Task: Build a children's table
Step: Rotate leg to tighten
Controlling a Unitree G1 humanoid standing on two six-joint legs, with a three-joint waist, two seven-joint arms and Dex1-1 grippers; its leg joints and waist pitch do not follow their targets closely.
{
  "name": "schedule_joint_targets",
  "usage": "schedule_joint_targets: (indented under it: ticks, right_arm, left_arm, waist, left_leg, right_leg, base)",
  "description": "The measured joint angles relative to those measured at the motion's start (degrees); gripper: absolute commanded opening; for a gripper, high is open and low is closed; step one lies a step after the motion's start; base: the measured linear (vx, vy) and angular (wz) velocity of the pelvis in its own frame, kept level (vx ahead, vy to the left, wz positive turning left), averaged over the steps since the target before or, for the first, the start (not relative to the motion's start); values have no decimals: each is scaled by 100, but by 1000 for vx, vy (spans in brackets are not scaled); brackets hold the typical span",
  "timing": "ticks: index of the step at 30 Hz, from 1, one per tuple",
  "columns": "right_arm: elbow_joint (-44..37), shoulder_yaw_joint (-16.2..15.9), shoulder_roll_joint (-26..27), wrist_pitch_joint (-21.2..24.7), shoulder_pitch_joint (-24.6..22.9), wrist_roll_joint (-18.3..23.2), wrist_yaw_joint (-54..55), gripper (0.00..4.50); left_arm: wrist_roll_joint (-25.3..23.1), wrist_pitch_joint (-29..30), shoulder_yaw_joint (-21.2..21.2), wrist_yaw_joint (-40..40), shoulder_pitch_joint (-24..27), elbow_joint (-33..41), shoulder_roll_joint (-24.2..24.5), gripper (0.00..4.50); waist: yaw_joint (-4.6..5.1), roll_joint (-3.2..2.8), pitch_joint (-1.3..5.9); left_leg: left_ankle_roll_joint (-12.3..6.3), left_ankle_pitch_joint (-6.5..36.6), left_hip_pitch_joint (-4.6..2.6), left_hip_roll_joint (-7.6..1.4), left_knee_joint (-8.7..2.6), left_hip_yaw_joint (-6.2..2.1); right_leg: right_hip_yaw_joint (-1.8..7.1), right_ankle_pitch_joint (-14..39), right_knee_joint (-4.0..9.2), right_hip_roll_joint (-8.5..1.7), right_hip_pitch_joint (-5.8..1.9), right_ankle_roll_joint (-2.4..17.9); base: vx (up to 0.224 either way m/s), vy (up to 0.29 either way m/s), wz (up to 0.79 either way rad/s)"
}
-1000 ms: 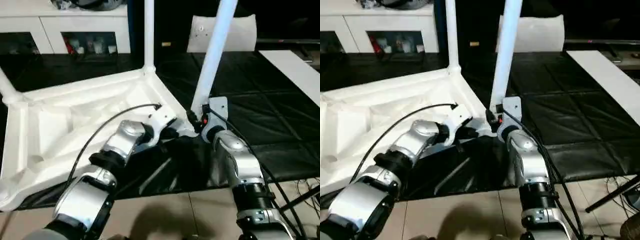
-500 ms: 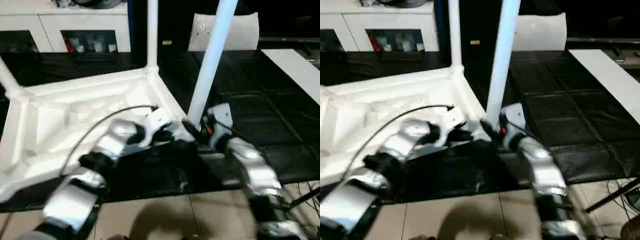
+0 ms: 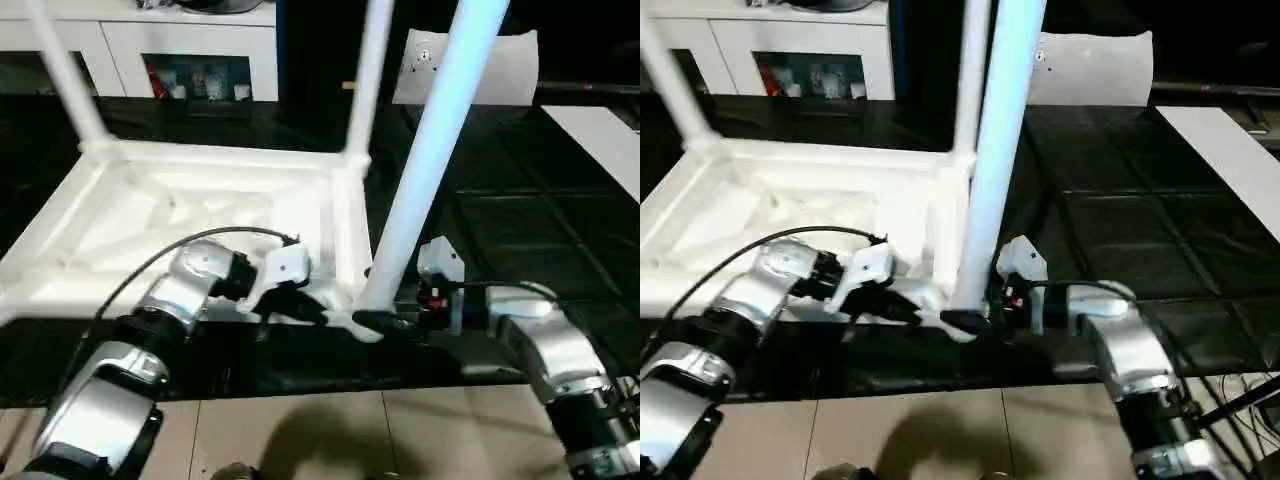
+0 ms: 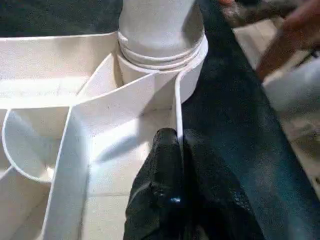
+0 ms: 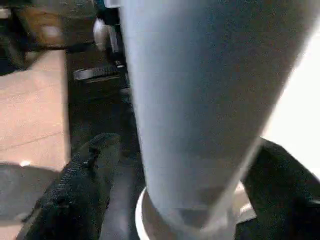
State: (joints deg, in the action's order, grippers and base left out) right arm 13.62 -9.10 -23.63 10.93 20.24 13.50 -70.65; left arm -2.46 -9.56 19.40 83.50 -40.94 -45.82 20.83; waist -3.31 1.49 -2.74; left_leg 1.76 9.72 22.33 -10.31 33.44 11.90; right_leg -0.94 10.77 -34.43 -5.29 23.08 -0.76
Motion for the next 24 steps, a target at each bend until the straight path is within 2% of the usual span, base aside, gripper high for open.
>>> schedule_joint_targets:
  ticks: [4,8,9,17,24]
  right_arm:
    - [30,-116,-80,20,7,34,-317,308]
    - [75,-245,-201,21,47,42,-579,300]
    - [79,-256,-205,21,58,48,-630,269]
    - [92,-273,-188,45,172,67,-786,198]
    - [44,-268,-195,192,129,159,-768,190]
  left_arm:
    - [43,-103,72,338,9,3,112,0]
    - [51,-216,131,578,10,11,210,0]
    - [53,-238,134,634,10,13,241,0]
    - [111,-343,188,689,6,14,305,0]
    - [106,-333,173,705,6,12,292,0]
  waist:
    - [-37,8,-1]
    - [-29,33,-9]
    - [-28,38,-11]
    - [-26,67,-23]
    - [-41,70,-24]
  left_leg:
    - [0,0,0,0,5,1]
    - [0,0,-1,-3,6,1]
    - [0,0,-2,-6,6,1]
    - [1,0,-3,-7,7,3]
    - [1,0,-4,-8,8,3]
  right_leg:
    - [0,0,-2,0,0,0]
    - [0,-1,-6,0,1,1]
    - [-1,-1,-7,2,1,1]
    - [-1,-1,-10,3,2,2]
    - [-1,-1,-17,3,2,2]
  base:
    - [0,0,0]
    - [0,0,0]
    - [0,0,0]
    - [0,0,0]
    - [0,0,0]
